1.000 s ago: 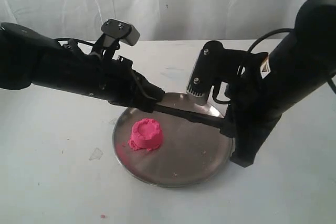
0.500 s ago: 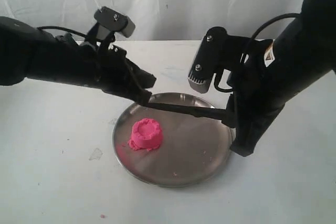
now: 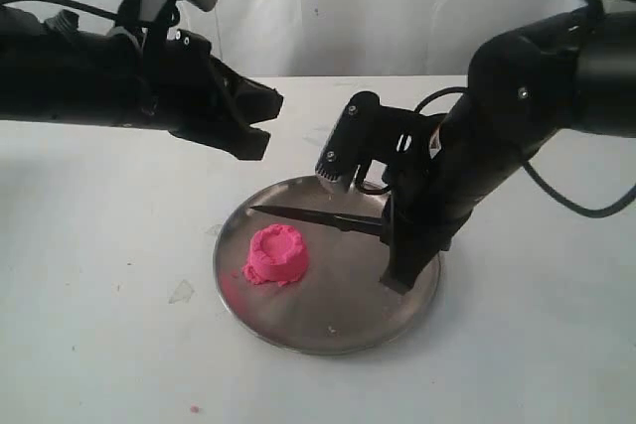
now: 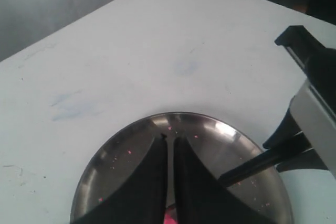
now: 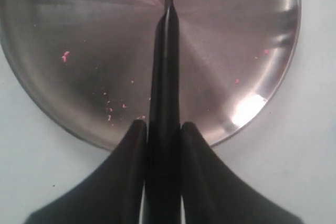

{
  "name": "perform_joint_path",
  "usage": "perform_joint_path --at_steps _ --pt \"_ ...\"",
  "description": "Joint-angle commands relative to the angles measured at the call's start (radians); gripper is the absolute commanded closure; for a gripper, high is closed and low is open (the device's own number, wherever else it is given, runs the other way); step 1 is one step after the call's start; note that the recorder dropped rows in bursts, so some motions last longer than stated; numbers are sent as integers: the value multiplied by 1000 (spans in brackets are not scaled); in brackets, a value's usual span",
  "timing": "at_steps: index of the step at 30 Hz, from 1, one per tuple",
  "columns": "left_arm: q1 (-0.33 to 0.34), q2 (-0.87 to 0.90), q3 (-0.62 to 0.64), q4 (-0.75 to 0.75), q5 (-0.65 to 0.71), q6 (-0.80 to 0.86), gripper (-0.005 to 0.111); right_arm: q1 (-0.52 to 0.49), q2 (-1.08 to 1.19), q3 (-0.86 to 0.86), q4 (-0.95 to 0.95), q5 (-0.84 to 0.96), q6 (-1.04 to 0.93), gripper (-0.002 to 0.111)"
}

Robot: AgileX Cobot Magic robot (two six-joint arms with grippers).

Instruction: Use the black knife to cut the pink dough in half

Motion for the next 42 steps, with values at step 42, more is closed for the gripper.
perform_joint_path --at_steps 42 --pt "-3 262 24 -11 -21 7 95 -3 157 54 169 -145 -44 108"
